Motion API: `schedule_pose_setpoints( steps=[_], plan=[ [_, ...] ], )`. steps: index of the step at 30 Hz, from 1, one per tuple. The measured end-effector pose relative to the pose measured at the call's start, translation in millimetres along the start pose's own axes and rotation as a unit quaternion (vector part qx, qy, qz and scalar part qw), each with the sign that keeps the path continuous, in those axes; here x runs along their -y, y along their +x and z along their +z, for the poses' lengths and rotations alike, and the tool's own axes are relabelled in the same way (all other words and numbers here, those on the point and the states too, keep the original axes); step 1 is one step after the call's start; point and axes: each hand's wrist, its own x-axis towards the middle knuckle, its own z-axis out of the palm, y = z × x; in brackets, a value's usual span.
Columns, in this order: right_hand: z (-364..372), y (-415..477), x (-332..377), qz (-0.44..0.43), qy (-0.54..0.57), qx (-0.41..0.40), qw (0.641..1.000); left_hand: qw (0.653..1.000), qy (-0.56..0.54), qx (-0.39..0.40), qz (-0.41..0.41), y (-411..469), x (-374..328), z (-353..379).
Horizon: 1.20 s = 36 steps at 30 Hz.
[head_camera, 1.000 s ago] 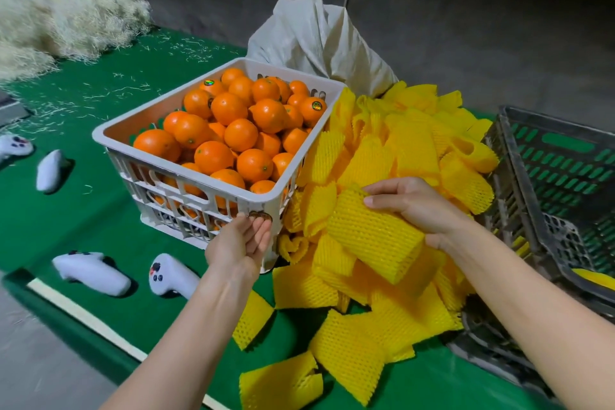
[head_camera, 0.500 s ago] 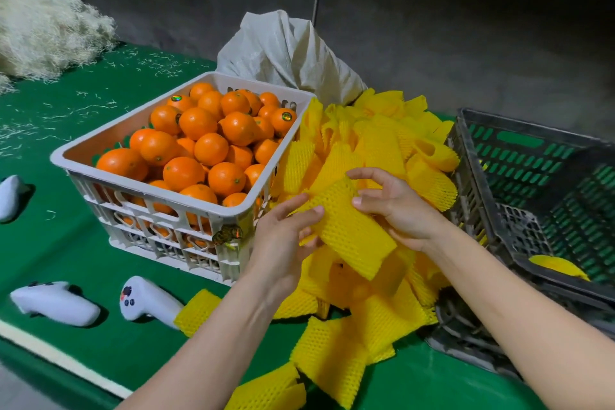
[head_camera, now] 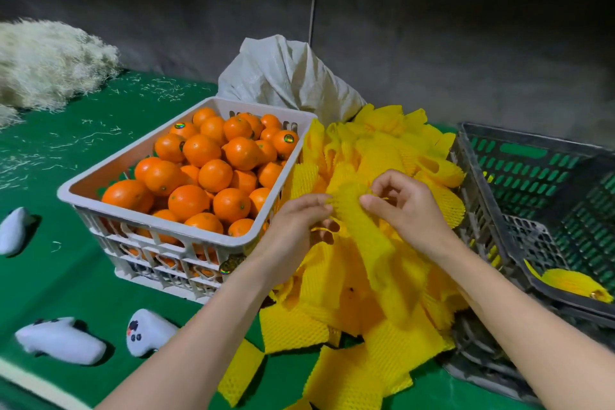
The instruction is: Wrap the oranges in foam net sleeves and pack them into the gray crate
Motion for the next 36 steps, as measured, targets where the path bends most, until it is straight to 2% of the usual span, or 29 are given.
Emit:
schedule_pose_setpoints(
  steps=[2, 4, 6, 9, 11, 12, 14, 15, 17, 18, 20, 22, 24, 26, 28, 29, 30, 32, 36],
  plan=[
    [3, 9, 2, 0.070, 0.115, 0.010, 0.991, 0.989, 0.130, 0.038, 0.052, 4, -9, -12],
    [9, 17, 3, 0.128, 0.204, 0.060, 0.969, 0.973, 0.212, 0.027, 0.088, 12, -19, -23],
    [19, 25, 4, 0.130, 0.192, 0.112, 0.966, 0.966, 0.232, 0.020, 0.107, 23, -31, -32],
    [35, 42, 4, 0.115, 0.163, 0.092, 0.976, 0.964, 0.247, 0.035, 0.092, 47, -46, -58],
    [42, 53, 3, 0.110, 0.147, 0.085, 0.979, 0.952, 0.289, -0.007, 0.100, 70, -50, -83],
    [44, 57, 1, 0.109, 0.139, 0.086, 0.980, 0.923, 0.364, -0.062, 0.113, 85, -51, -97],
    [44, 64, -2, 0.131, 0.138, 0.084, 0.978, 0.814, 0.555, -0.134, 0.108, 116, -51, -129],
    [44, 66, -5, 0.145, 0.149, 0.076, 0.975, 0.761, 0.631, -0.131, 0.075, 129, -49, -143],
    [40, 70, -11, 0.170, 0.169, 0.045, 0.970, 0.682, 0.726, -0.089, 0.004, 151, -44, -162],
    [37, 71, -12, 0.183, 0.178, 0.022, 0.966, 0.656, 0.751, -0.068, -0.002, 159, -40, -169],
    [31, 71, -12, 0.205, 0.222, -0.015, 0.953, 0.641, 0.765, -0.055, 0.031, 169, -36, -179],
    [27, 68, -12, 0.210, 0.251, 0.002, 0.945, 0.657, 0.747, -0.064, 0.076, 173, -36, -186],
    [26, 67, -11, 0.210, 0.259, 0.025, 0.942, 0.704, 0.697, -0.075, 0.112, 169, -38, -186],
    [28, 67, -11, 0.212, 0.278, 0.033, 0.936, 0.796, 0.589, -0.064, 0.127, 159, -41, -173],
    [30, 68, -9, 0.213, 0.296, 0.047, 0.930, 0.919, 0.384, -0.015, 0.086, 141, -47, -150],
    [32, 68, -7, 0.215, 0.309, 0.056, 0.925, 0.965, 0.255, 0.029, 0.052, 132, -51, -135],
    [33, 68, -7, 0.214, 0.323, 0.064, 0.920, 0.987, 0.142, 0.069, 0.021, 124, -54, -121],
    [34, 65, -3, 0.213, 0.351, 0.074, 0.909, 0.993, 0.007, 0.112, -0.024, 115, -54, -92],
    [31, 53, 4, 0.189, 0.402, 0.097, 0.891, 0.982, -0.122, 0.118, -0.085, 98, -44, -41]
  ],
)
